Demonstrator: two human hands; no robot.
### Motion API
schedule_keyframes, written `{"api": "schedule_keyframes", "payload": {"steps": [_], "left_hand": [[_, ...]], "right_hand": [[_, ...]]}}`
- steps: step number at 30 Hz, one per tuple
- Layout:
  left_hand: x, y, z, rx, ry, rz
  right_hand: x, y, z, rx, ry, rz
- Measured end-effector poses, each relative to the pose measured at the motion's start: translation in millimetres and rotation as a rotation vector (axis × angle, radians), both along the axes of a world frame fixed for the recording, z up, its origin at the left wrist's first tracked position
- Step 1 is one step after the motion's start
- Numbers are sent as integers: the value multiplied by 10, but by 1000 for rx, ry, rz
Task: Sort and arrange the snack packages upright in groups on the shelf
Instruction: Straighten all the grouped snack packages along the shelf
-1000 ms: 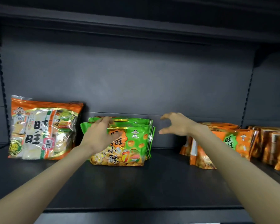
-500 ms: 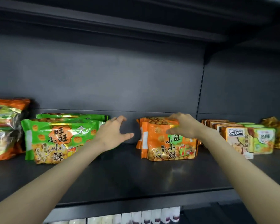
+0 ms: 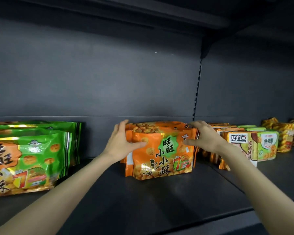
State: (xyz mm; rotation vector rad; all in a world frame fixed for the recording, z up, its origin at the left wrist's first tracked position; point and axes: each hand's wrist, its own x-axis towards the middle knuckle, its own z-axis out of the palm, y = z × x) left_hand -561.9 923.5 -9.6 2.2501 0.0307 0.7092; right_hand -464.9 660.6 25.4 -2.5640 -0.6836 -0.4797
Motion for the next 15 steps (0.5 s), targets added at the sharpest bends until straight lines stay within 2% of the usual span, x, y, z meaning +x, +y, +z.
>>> {"api": "schedule_keyframes", "payload": {"steps": [4,9,12,15], "left_hand": [[216,27,-216,-219,2,-15],[434,143,-427,-399,114,-116],[477,93,-463,-394,131,-199],[480,23,-458,-440,140,-194]], "right_hand": [[256,-59,-153,77,55,-10],[585,-109,-164,46,112,3],[735,-113,-114,54,174,81],[861,-141,-82,26,253,161]]}}
